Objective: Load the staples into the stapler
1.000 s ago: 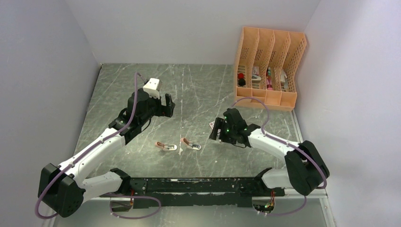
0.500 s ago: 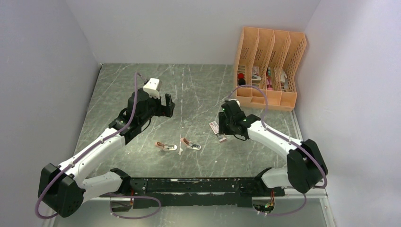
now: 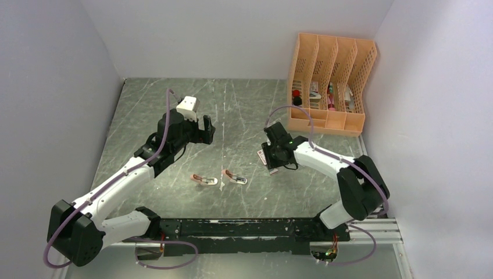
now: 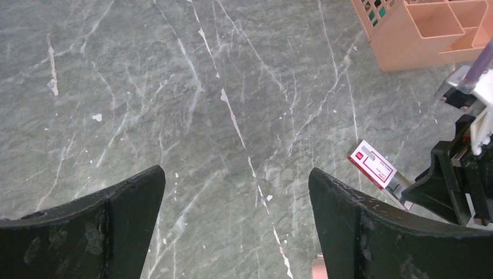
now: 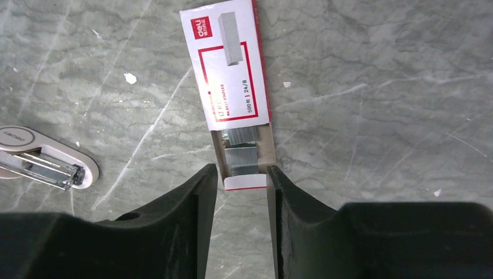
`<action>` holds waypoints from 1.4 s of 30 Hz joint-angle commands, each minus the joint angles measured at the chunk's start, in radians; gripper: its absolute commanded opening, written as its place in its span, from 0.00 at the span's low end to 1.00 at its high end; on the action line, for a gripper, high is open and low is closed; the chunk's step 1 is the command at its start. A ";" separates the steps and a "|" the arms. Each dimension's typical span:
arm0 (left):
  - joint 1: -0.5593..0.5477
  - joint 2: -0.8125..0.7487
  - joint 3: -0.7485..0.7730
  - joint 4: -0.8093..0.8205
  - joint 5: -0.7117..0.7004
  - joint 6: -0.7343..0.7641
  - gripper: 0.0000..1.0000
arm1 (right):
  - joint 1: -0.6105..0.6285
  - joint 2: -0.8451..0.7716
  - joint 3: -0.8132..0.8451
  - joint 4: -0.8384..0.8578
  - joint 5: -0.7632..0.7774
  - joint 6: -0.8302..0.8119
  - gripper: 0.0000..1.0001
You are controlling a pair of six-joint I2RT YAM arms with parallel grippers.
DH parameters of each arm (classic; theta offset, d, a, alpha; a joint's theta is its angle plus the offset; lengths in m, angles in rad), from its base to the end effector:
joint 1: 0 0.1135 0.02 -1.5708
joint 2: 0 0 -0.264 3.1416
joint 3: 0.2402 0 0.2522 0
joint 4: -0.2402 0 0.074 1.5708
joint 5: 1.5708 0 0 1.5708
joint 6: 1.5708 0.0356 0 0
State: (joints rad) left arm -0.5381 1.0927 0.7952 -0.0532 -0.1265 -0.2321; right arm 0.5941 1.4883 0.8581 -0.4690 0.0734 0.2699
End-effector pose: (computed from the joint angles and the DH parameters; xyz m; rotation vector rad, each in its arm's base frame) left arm 0.2195 -0.1258 0.2959 0.2104 1.9272 -0.3949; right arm 0.2345 0.1553 0.1832 -0.4088 2.6463 0.1801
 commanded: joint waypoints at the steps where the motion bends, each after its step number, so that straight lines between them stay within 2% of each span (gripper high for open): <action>1: 0.008 -0.004 0.013 -0.008 0.008 0.007 0.97 | 0.014 0.034 0.026 -0.002 -0.015 -0.045 0.39; 25: 0.007 -0.008 0.016 -0.011 0.004 0.010 0.97 | 0.043 0.082 0.056 -0.004 0.047 -0.056 0.30; 42: 0.009 -0.007 0.016 -0.010 0.005 0.010 0.97 | 0.056 0.104 0.058 -0.010 0.065 -0.051 0.30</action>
State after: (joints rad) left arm -0.5381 1.0927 0.7952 -0.0574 -0.1268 -0.2317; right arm 0.6430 1.5806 0.8921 -0.4740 0.1249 0.2234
